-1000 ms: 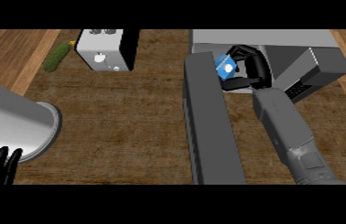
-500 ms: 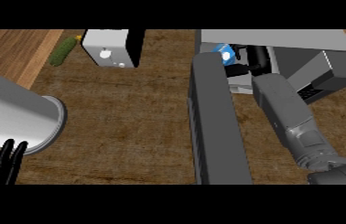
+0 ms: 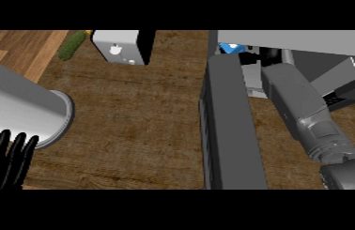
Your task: Pick up the milk, place it into the microwave and close the microwave
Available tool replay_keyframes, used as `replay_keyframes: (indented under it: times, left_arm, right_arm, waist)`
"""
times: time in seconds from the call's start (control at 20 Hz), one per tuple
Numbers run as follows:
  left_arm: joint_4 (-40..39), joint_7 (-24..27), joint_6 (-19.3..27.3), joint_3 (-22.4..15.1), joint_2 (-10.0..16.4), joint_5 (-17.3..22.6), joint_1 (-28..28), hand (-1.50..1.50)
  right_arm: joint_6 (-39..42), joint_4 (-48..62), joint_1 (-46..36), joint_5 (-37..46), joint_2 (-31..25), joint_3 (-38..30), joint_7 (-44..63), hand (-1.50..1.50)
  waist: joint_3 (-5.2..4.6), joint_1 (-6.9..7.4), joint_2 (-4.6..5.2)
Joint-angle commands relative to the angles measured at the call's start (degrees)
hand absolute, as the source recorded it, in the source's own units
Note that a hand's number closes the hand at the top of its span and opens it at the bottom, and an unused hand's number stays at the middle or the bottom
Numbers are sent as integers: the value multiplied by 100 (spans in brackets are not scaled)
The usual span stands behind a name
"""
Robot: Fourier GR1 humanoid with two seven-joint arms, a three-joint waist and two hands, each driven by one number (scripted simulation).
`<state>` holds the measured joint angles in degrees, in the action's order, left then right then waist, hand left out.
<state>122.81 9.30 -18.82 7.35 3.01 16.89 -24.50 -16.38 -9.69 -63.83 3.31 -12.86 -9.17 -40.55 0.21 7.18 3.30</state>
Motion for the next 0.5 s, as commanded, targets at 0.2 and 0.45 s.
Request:
replay_keyframes:
  times: [0.2,0.45]
  left_arm:
    - [-140,55,45,-31,58,-269,310,-150]
    - [-85,-80,91,-113,104,-485,294,-150]
  right_arm:
    - [-1378,219,-167,-2,-134,-190,77,150]
    - [-2219,499,-289,548,-227,277,217,-150]
  waist:
    - [2,189,141]
    - [-4,291,119]
